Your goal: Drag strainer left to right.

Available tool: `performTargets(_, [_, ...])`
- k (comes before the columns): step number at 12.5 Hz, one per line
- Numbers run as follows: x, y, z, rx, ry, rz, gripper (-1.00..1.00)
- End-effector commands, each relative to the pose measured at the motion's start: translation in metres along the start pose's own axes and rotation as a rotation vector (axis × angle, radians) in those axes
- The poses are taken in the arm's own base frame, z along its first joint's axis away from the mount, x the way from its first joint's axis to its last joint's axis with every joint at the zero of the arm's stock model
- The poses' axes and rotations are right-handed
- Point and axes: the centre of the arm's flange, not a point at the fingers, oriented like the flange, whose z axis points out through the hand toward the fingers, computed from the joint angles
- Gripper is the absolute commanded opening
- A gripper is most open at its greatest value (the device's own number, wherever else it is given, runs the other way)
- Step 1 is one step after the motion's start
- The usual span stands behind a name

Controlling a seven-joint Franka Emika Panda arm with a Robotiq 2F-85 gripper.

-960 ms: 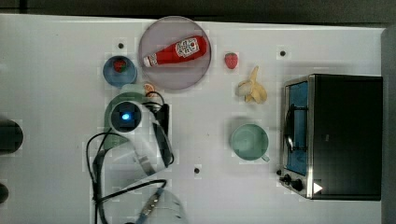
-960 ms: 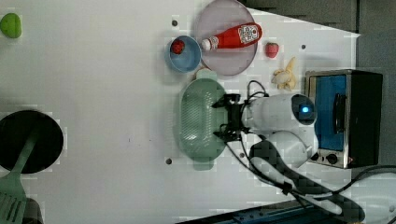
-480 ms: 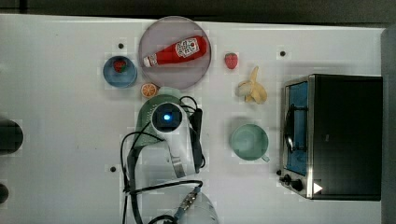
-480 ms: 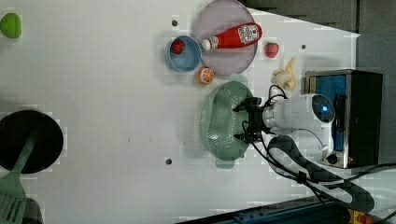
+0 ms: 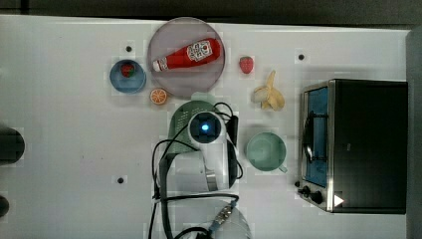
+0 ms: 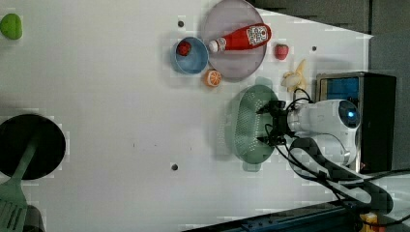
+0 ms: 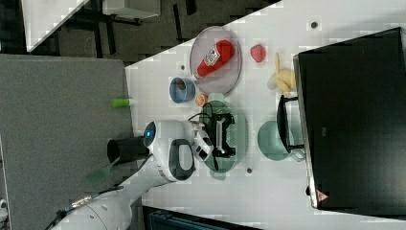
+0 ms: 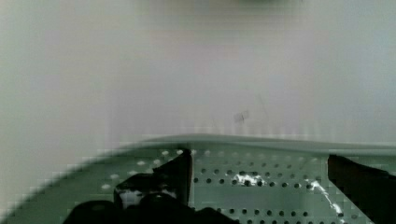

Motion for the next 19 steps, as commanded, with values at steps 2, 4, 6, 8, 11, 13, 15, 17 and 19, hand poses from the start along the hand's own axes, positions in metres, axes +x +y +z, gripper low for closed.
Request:
performTargets(2, [0.037,-0.004,-0.007,0.014,0.020,-0.092,1.00])
performTargets(4, [0.058,-0.005,-0.006,0.011,0.031,-0.064,1.00])
performTargets(6, [0.074,-0.005,-0.006,0.014,0.038,-0.054,1.00])
performTargets(8, [0.087,-0.005,-0.006,0.019,0.044,-0.061,1.00])
performTargets(11, [0.092,-0.008,-0.013,0.035,0.046,-0.088,1.00])
performTargets(13, [0.084,-0.013,-0.037,0.073,0.044,-0.237,1.00])
performTargets(15, [0.078,-0.016,-0.080,0.120,0.051,-0.418,1.00])
performTargets(17, [0.073,-0.014,-0.138,0.146,0.057,-0.541,1.00])
performTargets(19, [0.071,-0.004,-0.202,0.143,0.057,-0.587,1.00])
